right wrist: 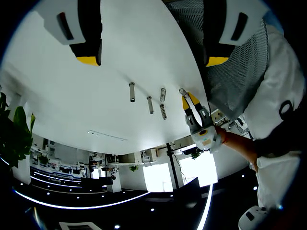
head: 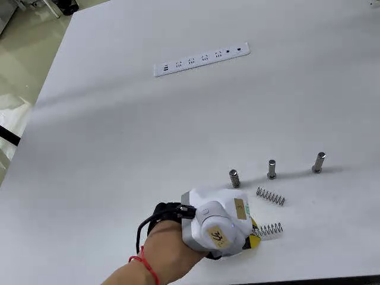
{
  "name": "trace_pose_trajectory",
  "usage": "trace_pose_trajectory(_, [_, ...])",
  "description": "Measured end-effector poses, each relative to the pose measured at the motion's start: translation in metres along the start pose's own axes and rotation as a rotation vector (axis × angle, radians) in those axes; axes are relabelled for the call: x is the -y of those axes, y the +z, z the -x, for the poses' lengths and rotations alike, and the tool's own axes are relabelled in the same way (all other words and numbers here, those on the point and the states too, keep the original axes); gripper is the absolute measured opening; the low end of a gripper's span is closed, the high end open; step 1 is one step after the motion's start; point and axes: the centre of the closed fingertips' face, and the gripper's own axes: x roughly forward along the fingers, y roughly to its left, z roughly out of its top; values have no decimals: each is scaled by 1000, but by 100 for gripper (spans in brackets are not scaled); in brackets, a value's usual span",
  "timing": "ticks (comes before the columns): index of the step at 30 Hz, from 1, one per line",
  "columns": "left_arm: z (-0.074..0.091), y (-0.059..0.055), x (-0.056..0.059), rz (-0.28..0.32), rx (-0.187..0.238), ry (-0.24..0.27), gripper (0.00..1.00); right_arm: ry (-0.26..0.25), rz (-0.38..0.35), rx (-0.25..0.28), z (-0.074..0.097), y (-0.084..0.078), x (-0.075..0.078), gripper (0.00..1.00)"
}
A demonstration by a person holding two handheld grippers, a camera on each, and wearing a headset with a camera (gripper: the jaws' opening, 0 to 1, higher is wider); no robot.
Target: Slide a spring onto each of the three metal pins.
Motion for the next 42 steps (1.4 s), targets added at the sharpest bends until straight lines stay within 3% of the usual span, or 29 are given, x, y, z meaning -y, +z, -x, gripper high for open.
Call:
trace_pose_trajectory(7, [15,21,-3,66,108,38,11,10,20,26,-6,23,-6,87])
trace_pose_trajectory(11, [23,31,-4,77,149,54,11,21,30,50,-11,39,-10,83])
trace_pose_trajectory(16, [32,48,-8,113,231,81,11,43,26,87,-20,62,-16,75])
trace_pose_trajectory(25, [52,81,-15,163,374,120,11,84,-110,234,-44,112,-37,54])
trace_pose_trajectory(29, [62,95,-21,191,440,134,11,98,-196,279,-52,122,-41,44])
trace_pose_trajectory(32, [69,105,-25,215,490,142,11,144,-288,334,-56,132,-50,36])
trace_pose_trajectory(35, [73,111,-27,227,520,147,11,134,-273,308,-64,130,-53,33])
trace_pose_trajectory(42, [78,120,-27,249,572,142,11,159,-317,322,-72,142,-63,27])
